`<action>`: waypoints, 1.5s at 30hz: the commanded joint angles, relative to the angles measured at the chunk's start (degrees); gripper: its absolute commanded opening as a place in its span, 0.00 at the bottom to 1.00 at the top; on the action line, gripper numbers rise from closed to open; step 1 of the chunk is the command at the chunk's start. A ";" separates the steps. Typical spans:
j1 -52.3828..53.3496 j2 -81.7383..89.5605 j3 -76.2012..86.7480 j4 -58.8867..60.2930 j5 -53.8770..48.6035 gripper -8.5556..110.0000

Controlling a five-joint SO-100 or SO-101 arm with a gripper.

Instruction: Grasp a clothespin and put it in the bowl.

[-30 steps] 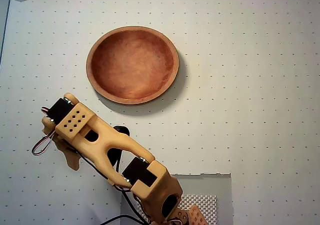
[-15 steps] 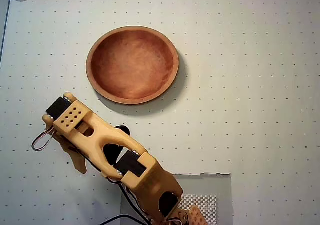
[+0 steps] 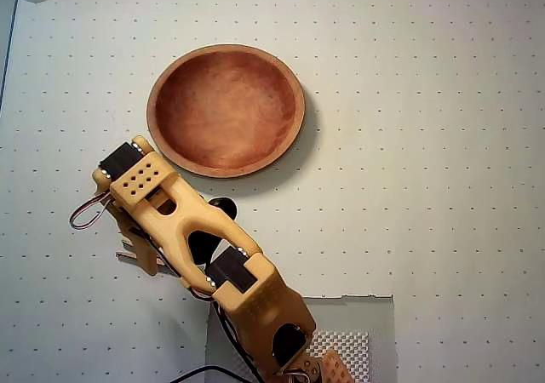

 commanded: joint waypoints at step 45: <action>-4.39 -16.35 -19.34 0.00 0.44 0.31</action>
